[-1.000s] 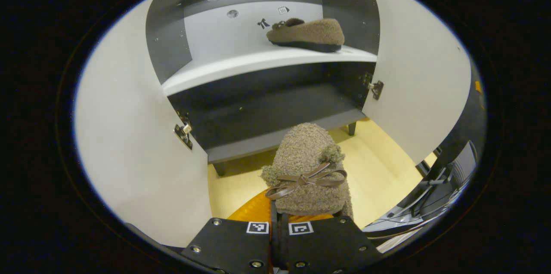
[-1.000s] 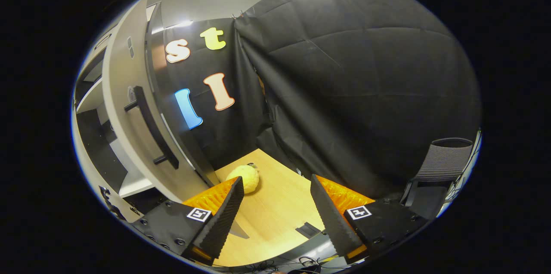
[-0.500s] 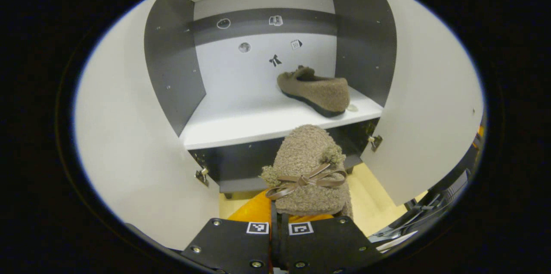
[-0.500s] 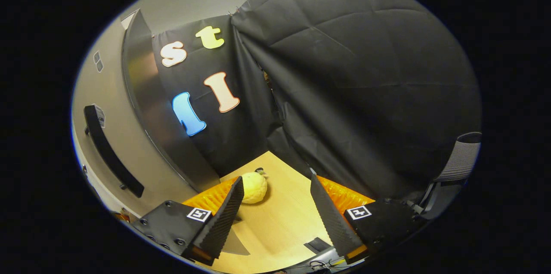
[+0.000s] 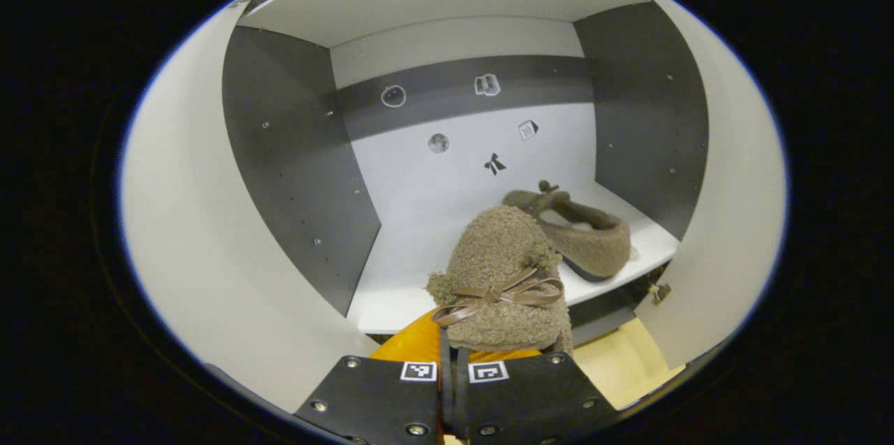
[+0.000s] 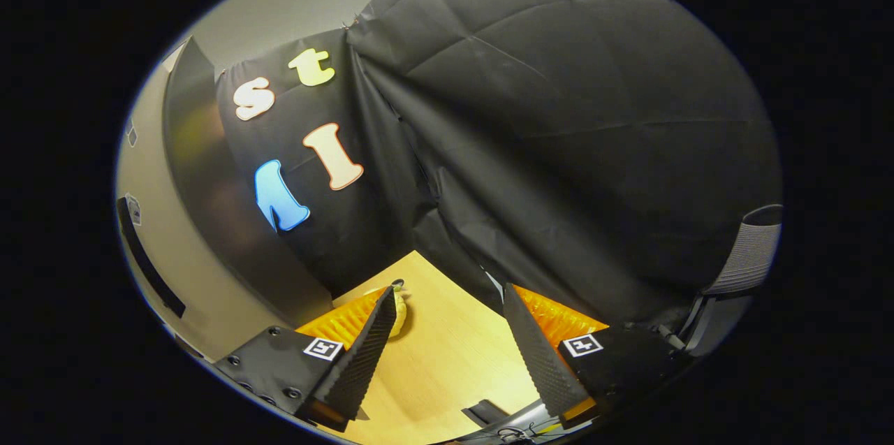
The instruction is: Grab one shoe with the right hand and put it into the shoe cabinet, grab the other shoe with the left hand and put it into the shoe cabinet; then close the right door with the right hand and the left door with the left hand.
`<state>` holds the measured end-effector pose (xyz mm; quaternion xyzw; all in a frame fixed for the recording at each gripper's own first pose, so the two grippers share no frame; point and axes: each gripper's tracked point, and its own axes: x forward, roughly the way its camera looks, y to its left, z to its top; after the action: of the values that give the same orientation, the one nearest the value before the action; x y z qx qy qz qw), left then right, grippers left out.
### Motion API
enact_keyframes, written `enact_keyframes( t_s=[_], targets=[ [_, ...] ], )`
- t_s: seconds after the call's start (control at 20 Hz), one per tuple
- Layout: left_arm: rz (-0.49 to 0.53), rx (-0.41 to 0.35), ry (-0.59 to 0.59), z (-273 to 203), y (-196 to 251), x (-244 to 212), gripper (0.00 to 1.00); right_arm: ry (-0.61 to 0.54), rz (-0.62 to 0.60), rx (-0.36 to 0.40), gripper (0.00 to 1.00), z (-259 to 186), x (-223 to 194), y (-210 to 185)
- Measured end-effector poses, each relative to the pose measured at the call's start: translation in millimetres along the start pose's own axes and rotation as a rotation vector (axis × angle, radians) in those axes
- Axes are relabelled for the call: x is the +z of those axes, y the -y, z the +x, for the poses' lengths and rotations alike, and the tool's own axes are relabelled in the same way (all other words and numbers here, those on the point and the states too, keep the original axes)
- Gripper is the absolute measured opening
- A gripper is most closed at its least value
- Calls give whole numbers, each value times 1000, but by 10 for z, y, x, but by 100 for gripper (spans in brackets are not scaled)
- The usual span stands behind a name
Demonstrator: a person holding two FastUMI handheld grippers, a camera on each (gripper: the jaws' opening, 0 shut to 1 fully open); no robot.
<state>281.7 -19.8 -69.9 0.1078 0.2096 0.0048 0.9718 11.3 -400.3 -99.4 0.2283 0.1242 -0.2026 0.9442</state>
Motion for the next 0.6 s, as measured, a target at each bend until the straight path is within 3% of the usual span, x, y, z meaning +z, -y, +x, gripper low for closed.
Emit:
enact_keyframes(
  t_s=[0.2,0.6],
  targets=[
    [6,77,63,446,-326,422,1,1,-63,16,99,66,25,-43],
    [117,96,110,1338,-352,800,2,74,-144,23,98,-12,267,-184]
  ],
)
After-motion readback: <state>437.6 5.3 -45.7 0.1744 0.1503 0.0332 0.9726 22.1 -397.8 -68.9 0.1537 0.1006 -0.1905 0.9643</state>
